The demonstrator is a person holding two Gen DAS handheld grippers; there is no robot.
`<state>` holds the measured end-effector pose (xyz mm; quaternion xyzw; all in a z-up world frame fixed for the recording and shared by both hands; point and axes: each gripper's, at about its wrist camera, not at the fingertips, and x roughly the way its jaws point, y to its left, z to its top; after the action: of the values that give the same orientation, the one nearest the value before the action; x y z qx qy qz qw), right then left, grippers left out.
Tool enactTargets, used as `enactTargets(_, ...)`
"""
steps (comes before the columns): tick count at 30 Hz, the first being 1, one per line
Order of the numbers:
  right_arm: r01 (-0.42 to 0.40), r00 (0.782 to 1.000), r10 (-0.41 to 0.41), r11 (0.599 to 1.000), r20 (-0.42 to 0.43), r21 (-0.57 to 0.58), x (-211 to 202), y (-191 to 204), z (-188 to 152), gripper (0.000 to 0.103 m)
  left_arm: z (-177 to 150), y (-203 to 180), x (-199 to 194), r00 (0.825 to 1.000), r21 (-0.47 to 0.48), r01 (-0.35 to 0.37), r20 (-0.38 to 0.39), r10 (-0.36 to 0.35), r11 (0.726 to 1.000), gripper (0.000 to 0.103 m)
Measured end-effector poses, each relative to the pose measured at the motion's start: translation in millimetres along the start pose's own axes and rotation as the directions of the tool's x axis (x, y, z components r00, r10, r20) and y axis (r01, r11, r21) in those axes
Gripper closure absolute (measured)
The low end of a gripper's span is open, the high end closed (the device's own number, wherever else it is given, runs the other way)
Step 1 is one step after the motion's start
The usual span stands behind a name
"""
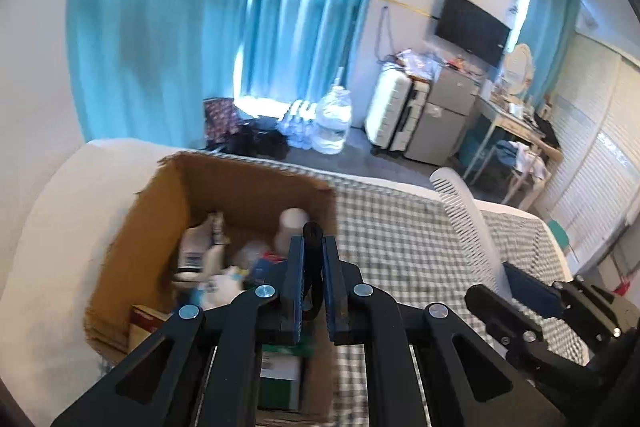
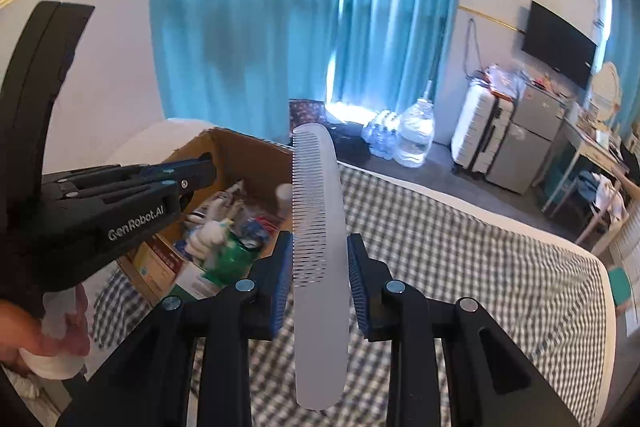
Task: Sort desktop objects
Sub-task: 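Carry the hair tie and comb over the cardboard box, then open both tools to drop the hair tie and comb into the box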
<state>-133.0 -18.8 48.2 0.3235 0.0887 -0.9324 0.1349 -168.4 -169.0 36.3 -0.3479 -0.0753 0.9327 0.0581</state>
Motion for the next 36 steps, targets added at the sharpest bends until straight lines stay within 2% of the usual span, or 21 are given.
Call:
enactTargets(7,-0.089,0.995,0.089,0.996,-0.048,-0.006,43,33,9,0.076,-5,48,29,0.998,-0.051,-0.031,-0.049,0.028,0.998,0.094)
enactTargets(11,-0.178,0.979,0.184,0.981,-0.083,0.078,74,29,8,0.076,-9,65,44,0.997,-0.069,-0.041,-0.073,0.036,0.997,0.094)
enactTargets(22,-0.257,0.949,0.286,0.946,-0.132,0.196,131,28,7,0.076,-19,93,82,0.99,-0.102,-0.06,-0.134,0.046,0.993,0.094)
enactTargets(27,-0.265,0.944,0.301,0.936,-0.137,0.231,144,29,14,0.076,-23,98,89,0.987,-0.11,-0.077,-0.152,0.06,0.991,0.094)
enactTargets(29,-0.263,0.947,0.299,0.932,-0.119,0.25,144,27,19,0.058,-24,99,88,0.986,-0.117,-0.086,-0.152,0.067,0.989,0.092)
enactTargets(30,-0.264,0.947,0.301,0.927,-0.109,0.265,143,24,21,0.033,-25,100,88,0.985,-0.118,-0.095,-0.157,0.076,0.988,0.084)
enactTargets(31,-0.256,0.951,0.293,0.924,-0.096,0.282,140,21,23,0.02,-25,100,88,0.983,-0.12,-0.106,-0.162,0.086,0.987,0.077)
enactTargets(33,-0.239,0.96,0.271,0.922,-0.066,0.304,133,16,26,0.019,-26,102,85,0.979,-0.131,-0.135,-0.171,0.112,0.982,0.024)
enactTargets(34,-0.234,0.962,0.265,0.921,-0.059,0.31,130,13,28,0.019,-27,103,83,0.976,-0.14,-0.151,-0.179,0.125,0.979,0.015)
enactTargets(36,-0.214,0.968,0.245,0.923,-0.06,0.318,126,9,29,0.019,-27,104,76,0.974,-0.17,-0.17,-0.178,0.14,0.971,0.01)
